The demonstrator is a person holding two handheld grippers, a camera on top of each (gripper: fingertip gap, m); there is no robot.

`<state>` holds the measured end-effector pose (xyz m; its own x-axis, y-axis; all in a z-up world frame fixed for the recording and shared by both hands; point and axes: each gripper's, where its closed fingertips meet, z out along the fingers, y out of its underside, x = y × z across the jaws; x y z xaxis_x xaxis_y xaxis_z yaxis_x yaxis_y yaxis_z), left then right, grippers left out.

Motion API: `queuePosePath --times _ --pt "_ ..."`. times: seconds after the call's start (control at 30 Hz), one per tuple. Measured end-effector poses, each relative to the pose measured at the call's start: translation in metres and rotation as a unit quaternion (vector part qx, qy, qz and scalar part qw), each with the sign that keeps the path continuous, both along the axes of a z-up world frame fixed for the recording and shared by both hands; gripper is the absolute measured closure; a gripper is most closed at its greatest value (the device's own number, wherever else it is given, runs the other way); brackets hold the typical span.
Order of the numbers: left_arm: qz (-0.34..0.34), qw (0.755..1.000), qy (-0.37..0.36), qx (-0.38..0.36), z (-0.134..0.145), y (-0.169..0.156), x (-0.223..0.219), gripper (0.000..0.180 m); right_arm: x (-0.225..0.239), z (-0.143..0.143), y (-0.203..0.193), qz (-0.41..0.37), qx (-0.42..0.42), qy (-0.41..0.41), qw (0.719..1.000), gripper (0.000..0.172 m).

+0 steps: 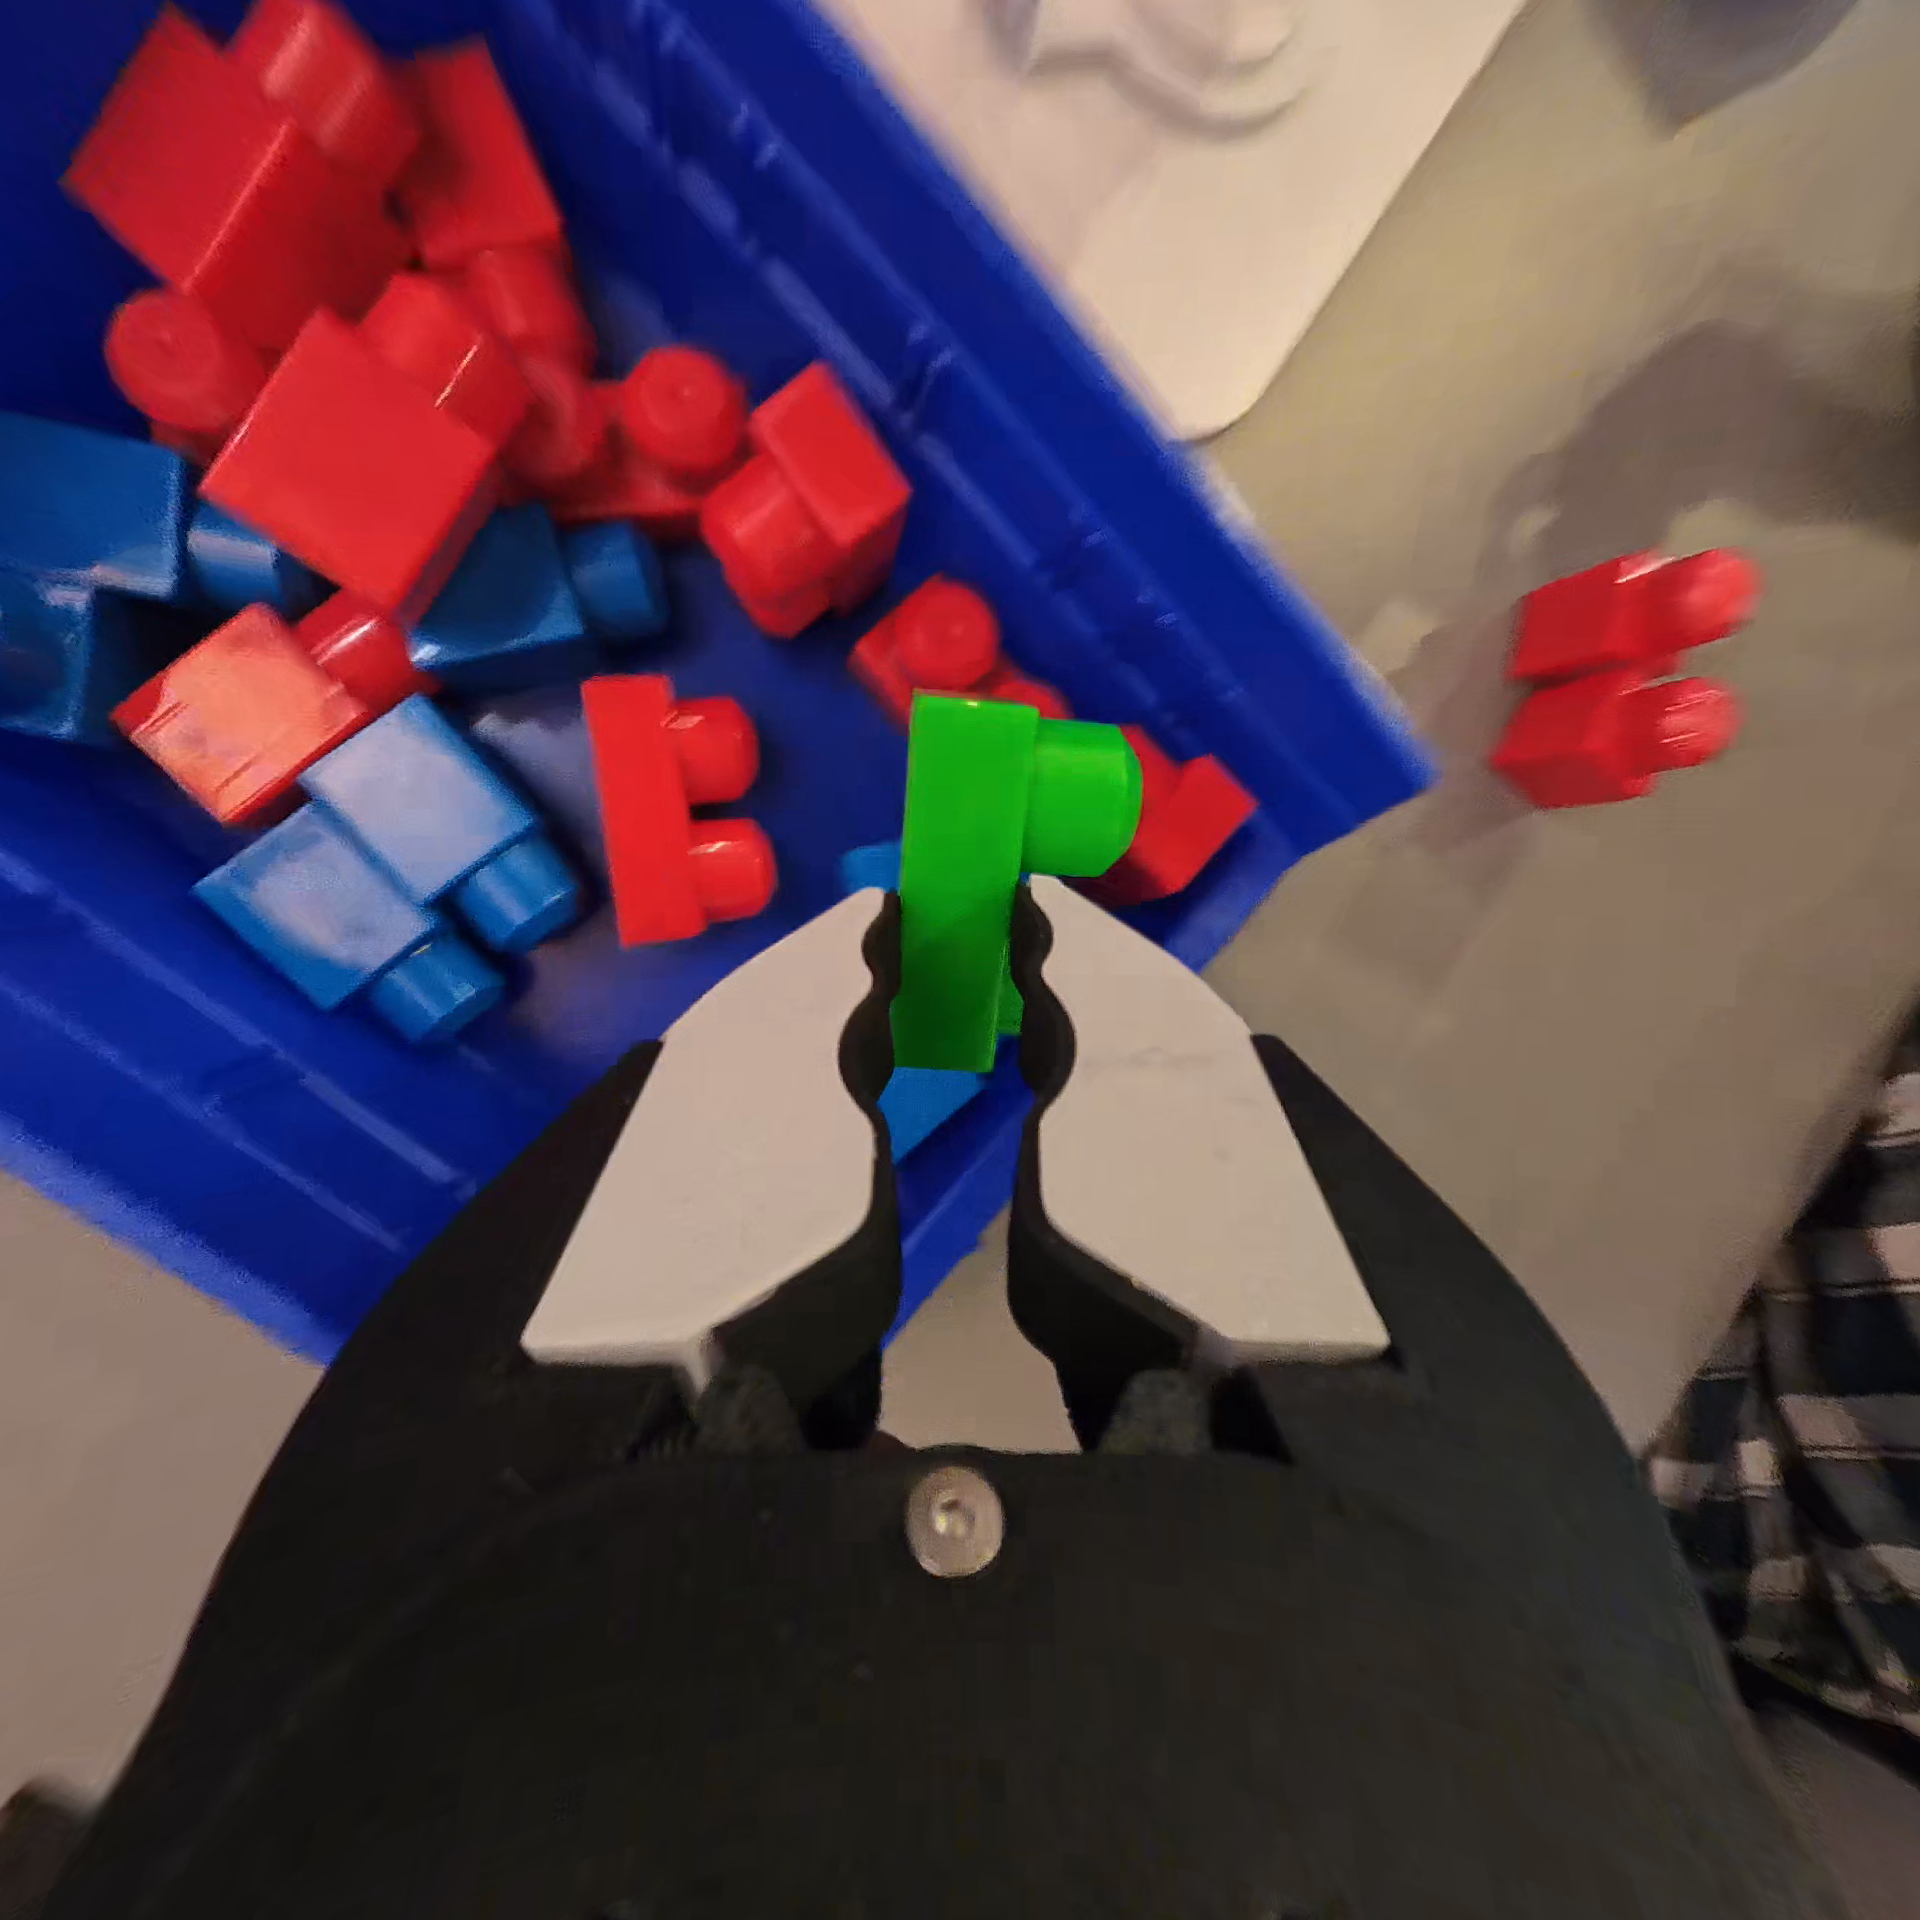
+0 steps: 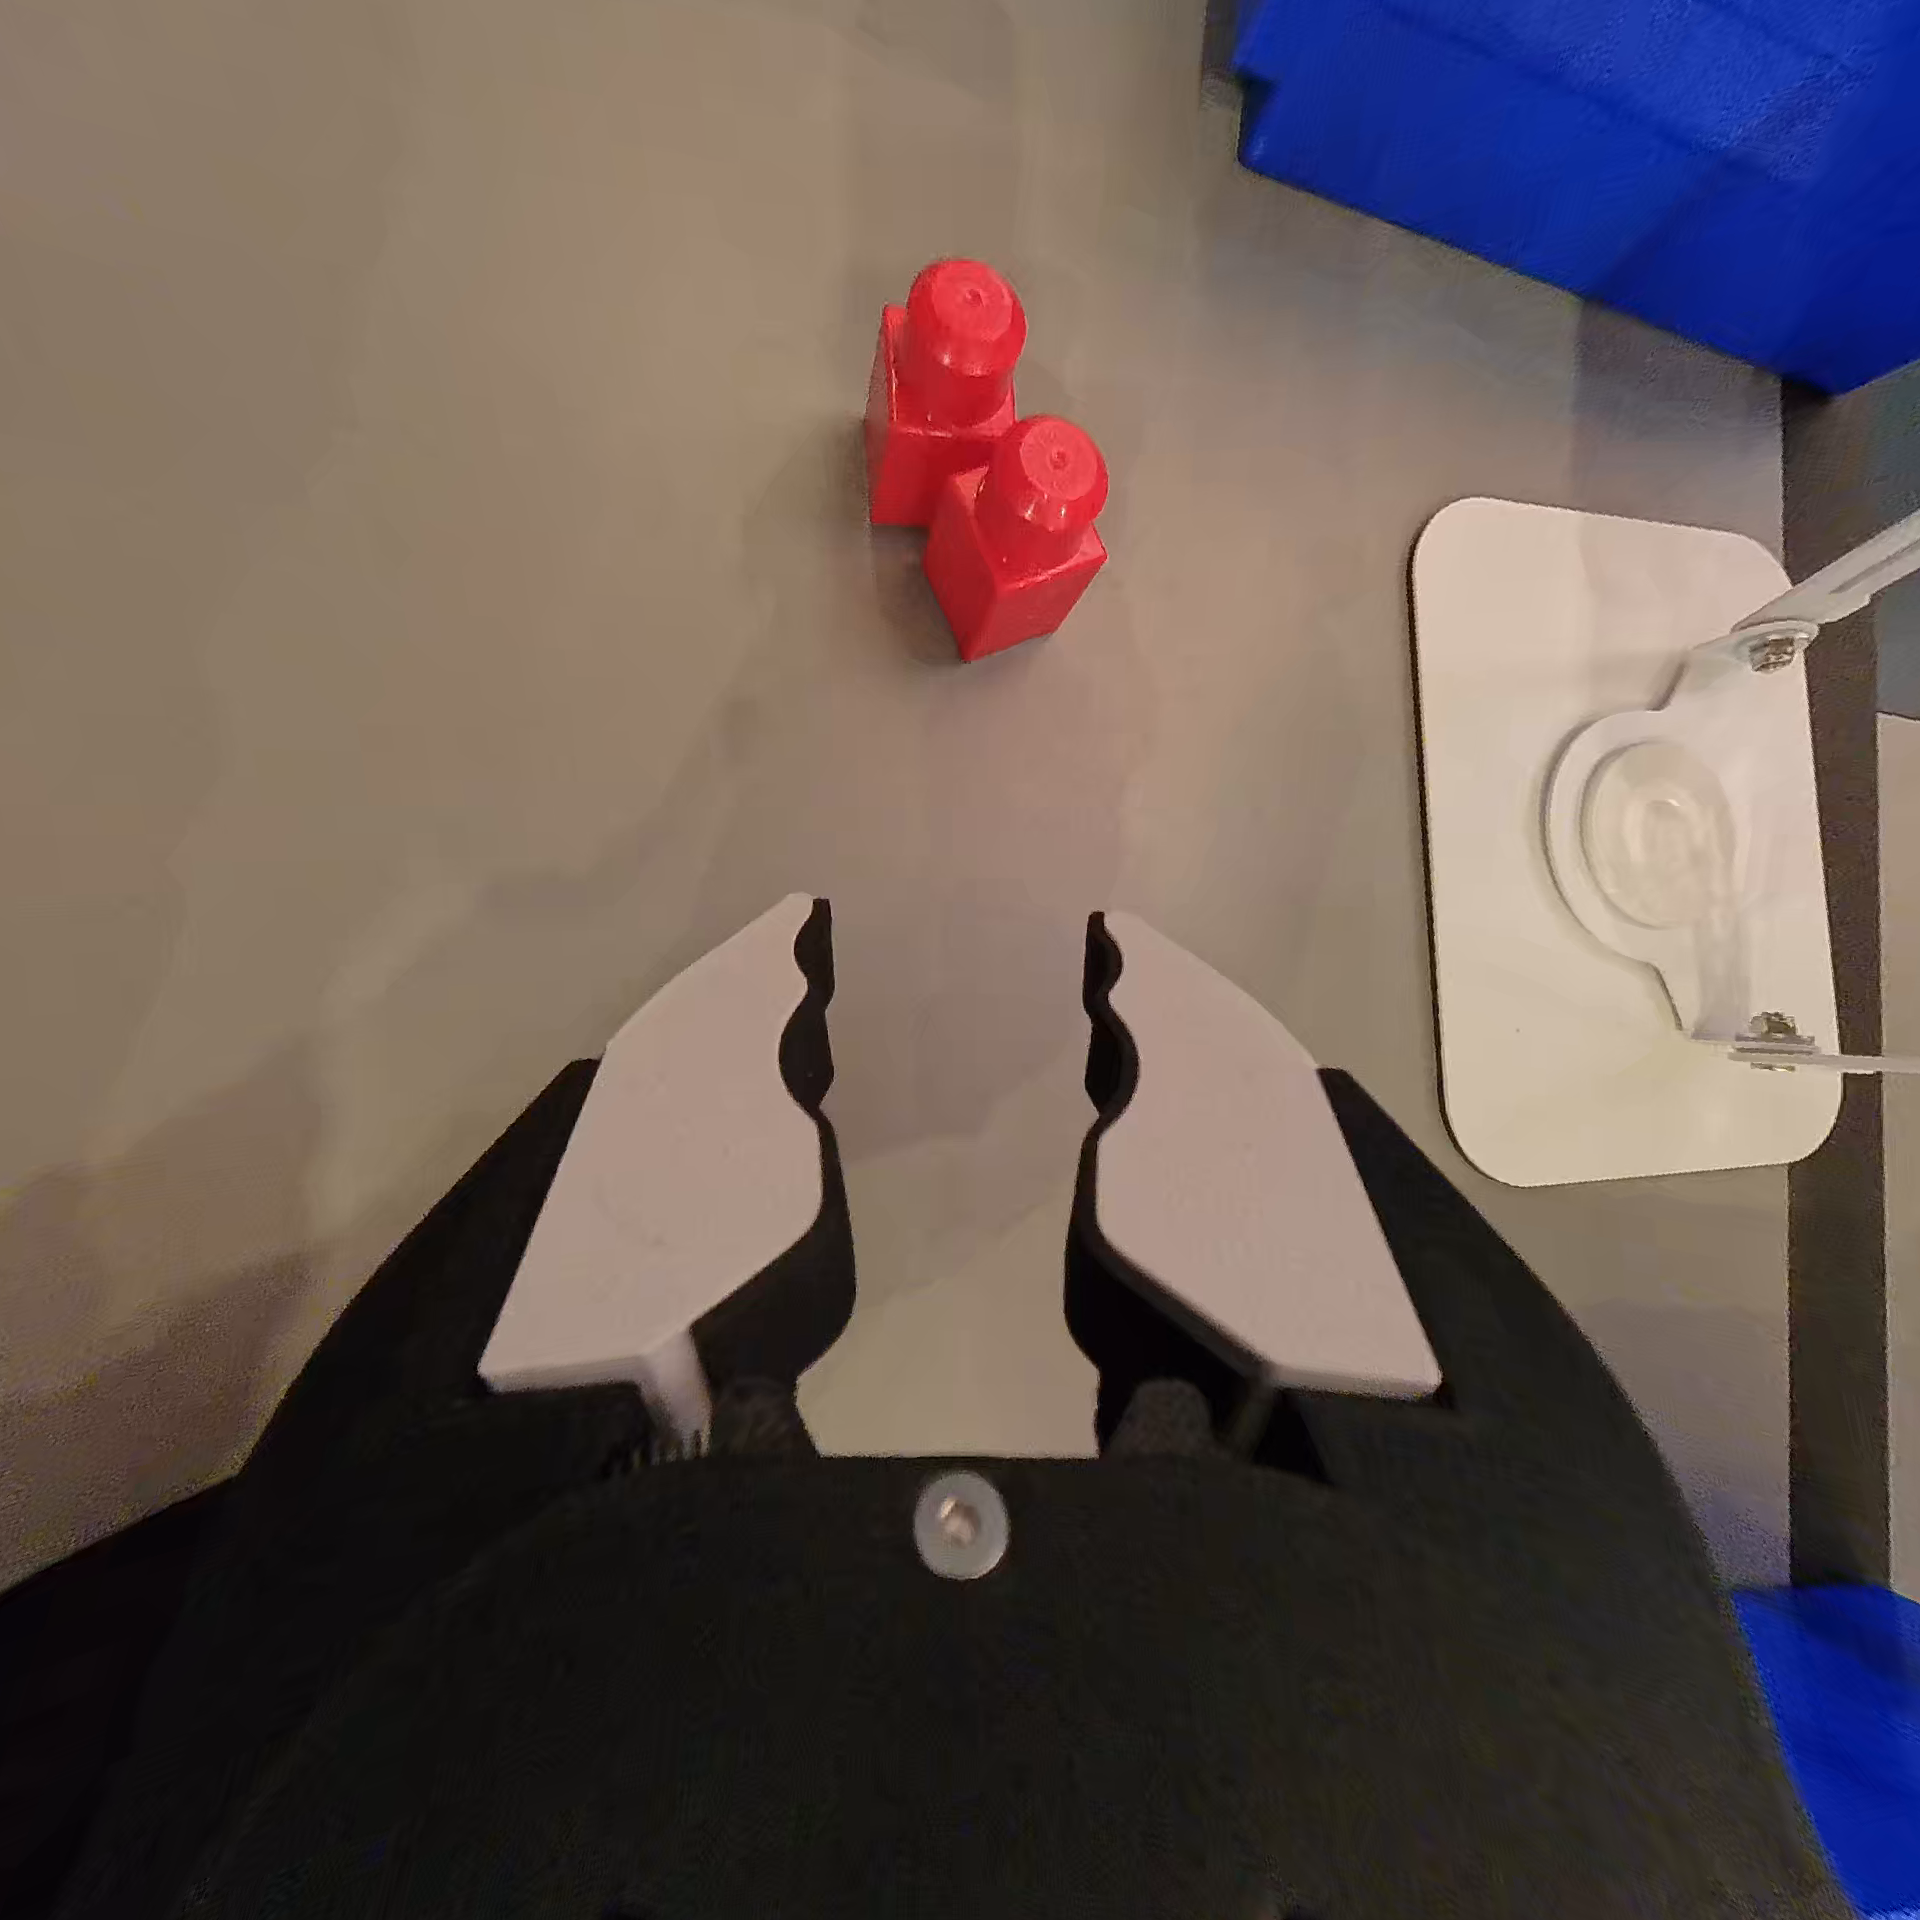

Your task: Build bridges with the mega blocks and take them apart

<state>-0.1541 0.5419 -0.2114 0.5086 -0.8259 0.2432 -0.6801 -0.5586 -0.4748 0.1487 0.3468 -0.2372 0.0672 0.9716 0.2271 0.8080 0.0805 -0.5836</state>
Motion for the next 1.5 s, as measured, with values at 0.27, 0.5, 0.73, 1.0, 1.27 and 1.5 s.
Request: queuePosePath --times 0.27,0.5,0.73,1.0,1.27,1.5 --pt "-0.096 0.992 -0.049 0.062 0.033 -0.106 0.069 0.161 0.002 0.009 -0.010 -0.010 0.005 -0.003 1.000 0.123" --pt "-0.183 0.975 -0.117 0.045 0.037 -0.200 0.152 0.161 -0.013 0.025 -0.025 -0.023 0.020 0.038 0.999 0.115" --pt "-0.123 0.945 -0.292 -0.079 0.035 -0.240 0.231 0.161 -0.022 0.036 -0.035 -0.039 0.077 0.040 0.995 0.100" --pt "-0.038 0.865 -0.456 -0.205 0.042 -0.254 0.274 0.162 -0.038 0.040 -0.046 -0.066 0.179 0.079 0.978 0.063" --pt "-0.023 0.851 -0.485 -0.199 0.042 -0.258 0.273 0.155 -0.038 0.044 -0.042 -0.082 0.173 0.101 0.976 0.088" --pt "-0.014 0.948 -0.307 0.076 0.023 -0.221 0.209 0.131 -0.028 -0.006 -0.036 -0.071 -0.016 0.060 0.996 0.088"
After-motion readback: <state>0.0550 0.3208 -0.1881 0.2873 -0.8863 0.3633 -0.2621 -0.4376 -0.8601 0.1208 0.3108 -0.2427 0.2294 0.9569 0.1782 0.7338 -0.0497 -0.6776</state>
